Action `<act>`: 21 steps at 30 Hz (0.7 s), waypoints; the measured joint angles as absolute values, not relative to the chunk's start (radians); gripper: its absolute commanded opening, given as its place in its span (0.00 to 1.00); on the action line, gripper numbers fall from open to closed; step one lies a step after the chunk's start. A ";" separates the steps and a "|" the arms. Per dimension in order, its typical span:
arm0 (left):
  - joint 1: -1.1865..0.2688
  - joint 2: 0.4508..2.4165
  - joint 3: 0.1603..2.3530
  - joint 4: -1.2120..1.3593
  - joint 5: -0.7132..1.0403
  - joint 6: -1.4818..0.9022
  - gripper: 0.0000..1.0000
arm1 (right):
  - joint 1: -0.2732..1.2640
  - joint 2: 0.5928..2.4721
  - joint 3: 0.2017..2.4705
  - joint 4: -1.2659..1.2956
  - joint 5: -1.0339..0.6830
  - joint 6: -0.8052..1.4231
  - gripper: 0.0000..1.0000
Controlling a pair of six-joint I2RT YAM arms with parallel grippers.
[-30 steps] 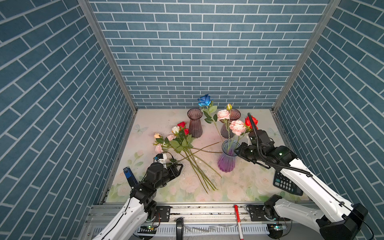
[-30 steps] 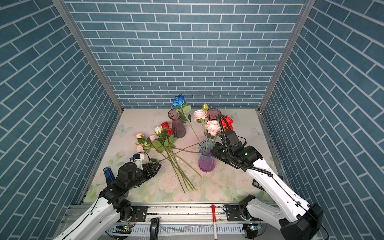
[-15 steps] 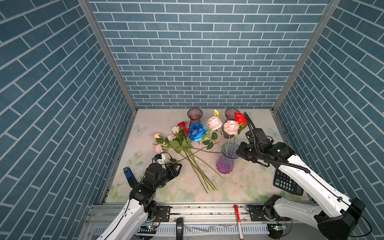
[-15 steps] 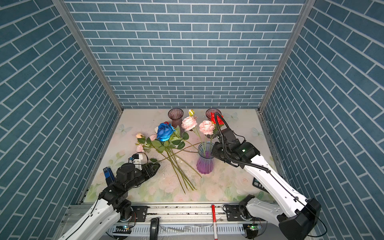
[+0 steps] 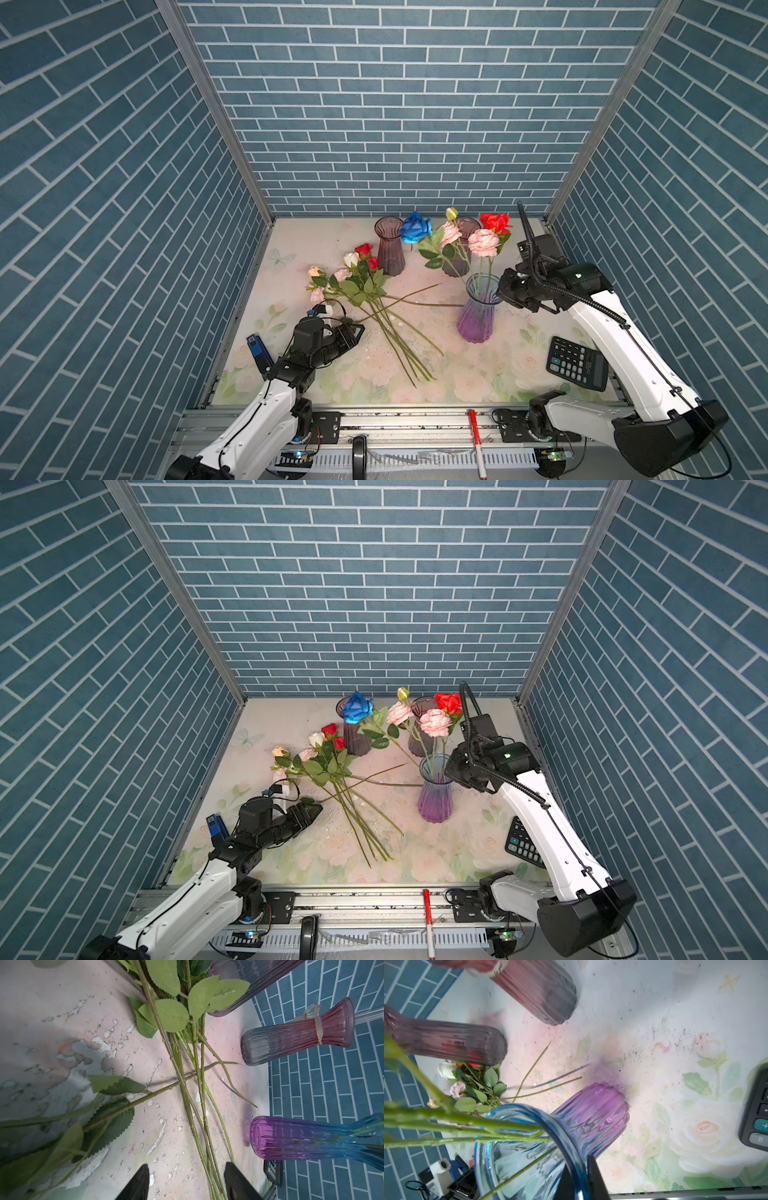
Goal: Arrange the flowers into the vase
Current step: 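Lift the blue-purple vase with the right gripper and carry it toward the back corner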
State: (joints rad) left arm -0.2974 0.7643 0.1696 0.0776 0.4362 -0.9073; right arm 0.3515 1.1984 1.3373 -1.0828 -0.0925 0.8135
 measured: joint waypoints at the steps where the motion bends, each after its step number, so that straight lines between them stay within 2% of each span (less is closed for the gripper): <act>1: -0.297 0.774 0.170 0.088 0.442 -0.907 0.60 | 0.326 1.207 1.353 -1.084 -0.102 0.802 0.00; 9: -0.295 0.848 0.173 0.154 0.469 -0.904 0.60 | 0.100 1.341 1.502 -1.080 -0.165 0.725 0.00; 21: -0.294 1.053 0.224 0.247 0.505 -0.893 0.60 | -0.069 1.656 1.790 -1.024 -0.123 0.729 0.00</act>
State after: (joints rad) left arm -0.2935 1.0534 0.2241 0.2466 0.5045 -0.8928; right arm -0.0692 1.6558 1.7897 -1.0245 -0.1230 0.7288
